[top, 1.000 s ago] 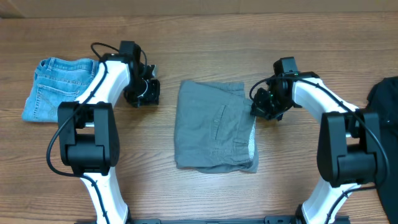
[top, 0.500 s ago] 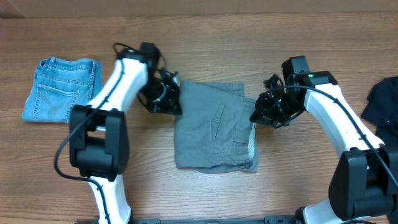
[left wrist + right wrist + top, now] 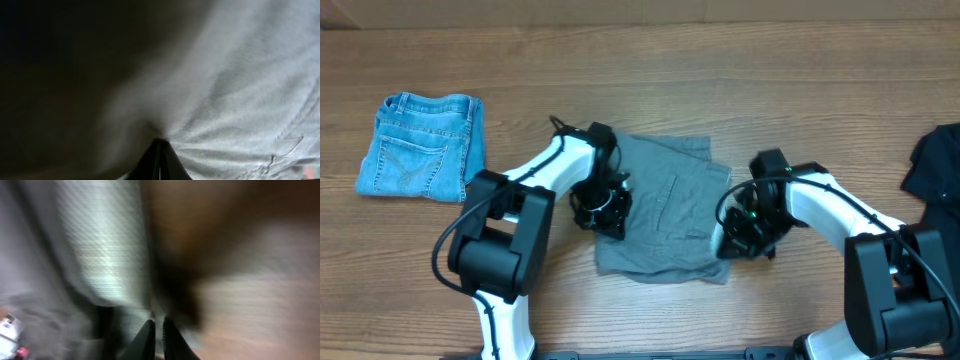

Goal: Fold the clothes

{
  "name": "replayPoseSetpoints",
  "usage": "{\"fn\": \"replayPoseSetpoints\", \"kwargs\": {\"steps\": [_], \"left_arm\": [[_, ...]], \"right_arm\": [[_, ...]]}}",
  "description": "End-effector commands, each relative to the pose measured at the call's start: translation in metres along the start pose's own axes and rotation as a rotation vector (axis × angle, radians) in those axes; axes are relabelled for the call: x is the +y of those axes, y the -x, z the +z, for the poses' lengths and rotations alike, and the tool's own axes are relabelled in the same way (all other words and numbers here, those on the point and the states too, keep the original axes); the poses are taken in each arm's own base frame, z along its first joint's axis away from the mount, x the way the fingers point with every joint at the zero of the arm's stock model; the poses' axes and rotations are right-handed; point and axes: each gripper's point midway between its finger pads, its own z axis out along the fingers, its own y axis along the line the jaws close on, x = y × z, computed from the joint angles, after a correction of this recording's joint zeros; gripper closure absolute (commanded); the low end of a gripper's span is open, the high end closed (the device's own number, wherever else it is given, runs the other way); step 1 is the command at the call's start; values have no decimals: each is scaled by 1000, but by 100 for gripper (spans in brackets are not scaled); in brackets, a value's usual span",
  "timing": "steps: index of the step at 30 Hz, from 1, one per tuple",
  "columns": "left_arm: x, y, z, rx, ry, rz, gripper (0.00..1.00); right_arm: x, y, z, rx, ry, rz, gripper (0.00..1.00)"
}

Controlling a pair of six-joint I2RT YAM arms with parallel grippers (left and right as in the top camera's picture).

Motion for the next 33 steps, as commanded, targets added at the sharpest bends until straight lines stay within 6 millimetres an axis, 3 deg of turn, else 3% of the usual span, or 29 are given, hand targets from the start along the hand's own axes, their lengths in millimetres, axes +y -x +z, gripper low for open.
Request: {"fn": "replayPoseSetpoints", "kwargs": {"steps": [1, 8, 13, 16, 19, 23, 28, 33], "left_arm": [[51, 9, -8, -49, 143, -112, 96], [52, 45, -76, -180, 44, -141, 90], [41, 62, -130, -269, 41, -89, 87], [31, 60, -141, -269, 28, -81, 92], [16, 56, -134, -246, -5, -59, 96], [2, 46, -109, -183, 9, -19, 96], [-14, 30, -67, -100, 36, -1, 96], [-19, 14, -36, -38, 59, -4, 96]], "right_arm": [[-12, -2, 1, 8, -9, 61, 91], [2, 11, -11, -43, 21, -2, 92], [42, 22, -43, -123, 127, -179, 91], [60, 25, -59, -164, 163, -272, 91], [68, 29, -66, -191, 174, -297, 91], [81, 47, -73, -274, 210, -325, 93], [103, 90, -89, -484, 259, -407, 96], [100, 128, -87, -582, 262, -236, 96]]}}
